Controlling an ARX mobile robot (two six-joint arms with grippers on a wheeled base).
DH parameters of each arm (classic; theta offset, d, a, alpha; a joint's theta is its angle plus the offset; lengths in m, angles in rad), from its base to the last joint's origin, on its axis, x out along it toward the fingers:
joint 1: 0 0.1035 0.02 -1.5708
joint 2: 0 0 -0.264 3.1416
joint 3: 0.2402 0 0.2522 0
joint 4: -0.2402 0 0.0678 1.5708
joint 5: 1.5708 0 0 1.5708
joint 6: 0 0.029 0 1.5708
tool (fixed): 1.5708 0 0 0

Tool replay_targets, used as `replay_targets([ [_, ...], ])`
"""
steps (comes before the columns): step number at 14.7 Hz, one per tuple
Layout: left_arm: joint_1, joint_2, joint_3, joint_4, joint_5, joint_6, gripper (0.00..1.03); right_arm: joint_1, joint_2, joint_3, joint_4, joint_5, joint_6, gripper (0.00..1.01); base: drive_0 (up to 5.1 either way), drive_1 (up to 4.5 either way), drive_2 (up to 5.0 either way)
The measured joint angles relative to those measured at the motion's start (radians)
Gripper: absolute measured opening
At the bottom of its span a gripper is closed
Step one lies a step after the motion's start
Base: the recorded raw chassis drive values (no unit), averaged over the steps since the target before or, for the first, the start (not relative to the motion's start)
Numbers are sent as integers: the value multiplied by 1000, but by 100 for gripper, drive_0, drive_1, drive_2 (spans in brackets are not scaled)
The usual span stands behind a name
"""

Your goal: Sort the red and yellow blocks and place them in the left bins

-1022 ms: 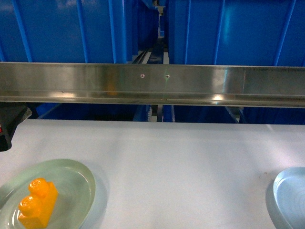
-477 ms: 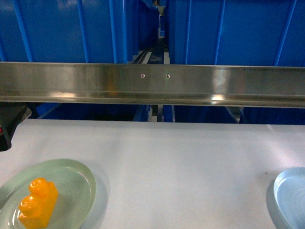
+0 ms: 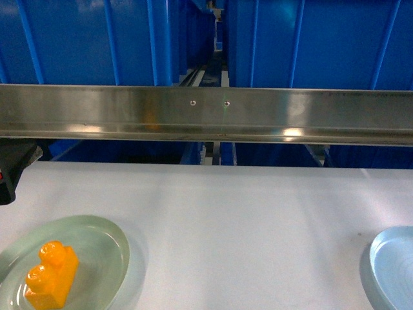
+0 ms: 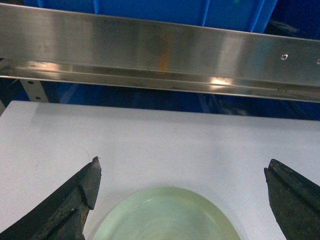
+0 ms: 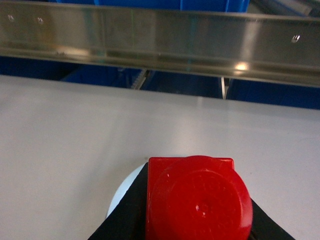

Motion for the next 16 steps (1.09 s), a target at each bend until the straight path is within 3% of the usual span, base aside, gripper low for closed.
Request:
replay_targets([
  [2, 0, 0, 0, 0, 0, 0, 98, -12, -159, -11, -95, -23, 14, 28, 0, 0, 0],
  [6, -10, -5, 0, -26, -5, 2, 98, -10, -204, -34, -113, 11, -10, 28, 0, 0, 0],
  [10, -45, -11, 10, -112, -53, 3, 98, -10, -205, -36, -112, 11, -11, 28, 0, 0, 0],
  [12, -62, 1, 23, -152, -109, 5, 98, -10, -205, -36, -112, 11, -11, 28, 0, 0, 0],
  [16, -100, 277, 23, -37, -160, 8, 98, -10, -205, -36, -112, 11, -11, 28, 0, 0, 0],
])
